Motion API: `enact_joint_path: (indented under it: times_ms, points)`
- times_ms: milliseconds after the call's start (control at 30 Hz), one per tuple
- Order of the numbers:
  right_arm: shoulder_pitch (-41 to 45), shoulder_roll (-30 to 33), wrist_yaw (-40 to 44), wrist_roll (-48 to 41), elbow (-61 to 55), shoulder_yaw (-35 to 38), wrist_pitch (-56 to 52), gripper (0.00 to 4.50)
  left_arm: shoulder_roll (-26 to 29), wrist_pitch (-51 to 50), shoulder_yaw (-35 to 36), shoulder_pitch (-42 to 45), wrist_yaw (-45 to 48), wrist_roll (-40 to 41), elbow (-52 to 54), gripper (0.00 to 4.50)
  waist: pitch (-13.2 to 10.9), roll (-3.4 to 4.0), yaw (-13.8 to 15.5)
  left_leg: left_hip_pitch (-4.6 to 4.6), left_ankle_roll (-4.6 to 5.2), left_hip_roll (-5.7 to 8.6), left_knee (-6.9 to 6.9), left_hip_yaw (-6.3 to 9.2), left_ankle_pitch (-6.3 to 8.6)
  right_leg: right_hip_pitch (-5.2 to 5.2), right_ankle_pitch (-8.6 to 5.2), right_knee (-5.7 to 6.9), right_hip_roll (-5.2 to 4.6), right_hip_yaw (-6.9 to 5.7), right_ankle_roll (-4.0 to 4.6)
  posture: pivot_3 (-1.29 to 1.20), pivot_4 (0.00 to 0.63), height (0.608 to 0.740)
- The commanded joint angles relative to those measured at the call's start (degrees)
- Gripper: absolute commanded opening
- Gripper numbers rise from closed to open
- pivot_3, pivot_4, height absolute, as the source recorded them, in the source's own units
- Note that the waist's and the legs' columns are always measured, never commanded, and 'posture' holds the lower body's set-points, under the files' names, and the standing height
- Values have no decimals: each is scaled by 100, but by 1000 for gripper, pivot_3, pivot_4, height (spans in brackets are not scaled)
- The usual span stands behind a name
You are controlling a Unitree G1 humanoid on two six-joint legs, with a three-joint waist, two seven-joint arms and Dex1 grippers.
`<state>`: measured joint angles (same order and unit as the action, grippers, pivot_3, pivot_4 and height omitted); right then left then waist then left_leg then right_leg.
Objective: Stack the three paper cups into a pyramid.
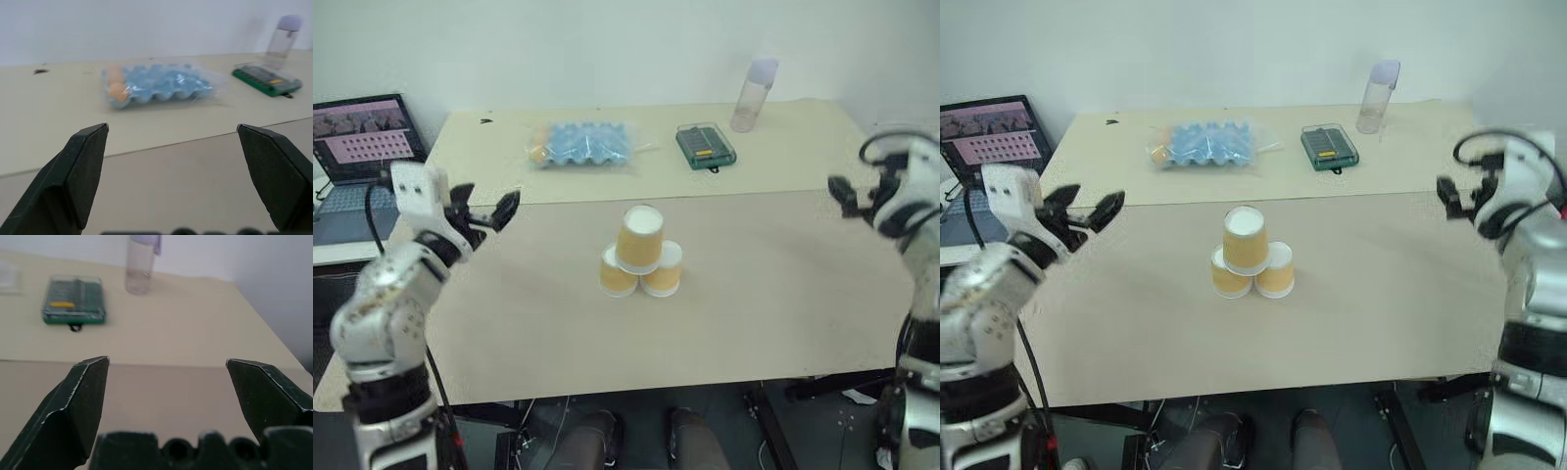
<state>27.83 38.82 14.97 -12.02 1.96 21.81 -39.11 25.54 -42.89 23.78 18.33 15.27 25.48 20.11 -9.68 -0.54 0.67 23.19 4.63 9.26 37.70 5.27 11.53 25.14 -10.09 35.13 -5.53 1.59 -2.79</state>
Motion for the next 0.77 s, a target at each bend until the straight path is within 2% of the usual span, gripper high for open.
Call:
enact_joint_path:
  times_ms: [33, 333, 500, 767]
  points:
    - [-297, -501, -334, -6, -28, 222, 651, 4463, -363, 730, 159, -136, -679, -453, -88, 4500, 0, 1, -4, 1, 9, 0, 0, -4, 5, 2, 3, 1, 11, 2, 2, 0, 150, 740]
    - [-617, -1385, -540, 270, 632, -301, 1696, 4463, -894, 2082, 465, -324, -1515, -961, -1268, 4500, 1, 0, -8, -31, 26, -14, 0, -36, 16, -10, 19, 0, 26, 11, 6, 0, 150, 740]
    - [-573, -1511, -583, 367, 731, -481, 1923, 4463, -952, 2382, 445, -298, -1740, -1062, -1546, 4500, 1, 0, 5, -21, 5, -11, 1, -45, 3, 0, 19, -4, 24, 17, 4, 0, 150, 740]
    - [-554, -1638, -609, 337, 548, -617, 1864, 4463, -912, 2703, 450, -306, -1919, -1098, -1842, 4500, 0, 0, -3, -26, 34, -13, 0, -57, 22, -2, 21, -6, 27, 26, -1, 0, 150, 740]
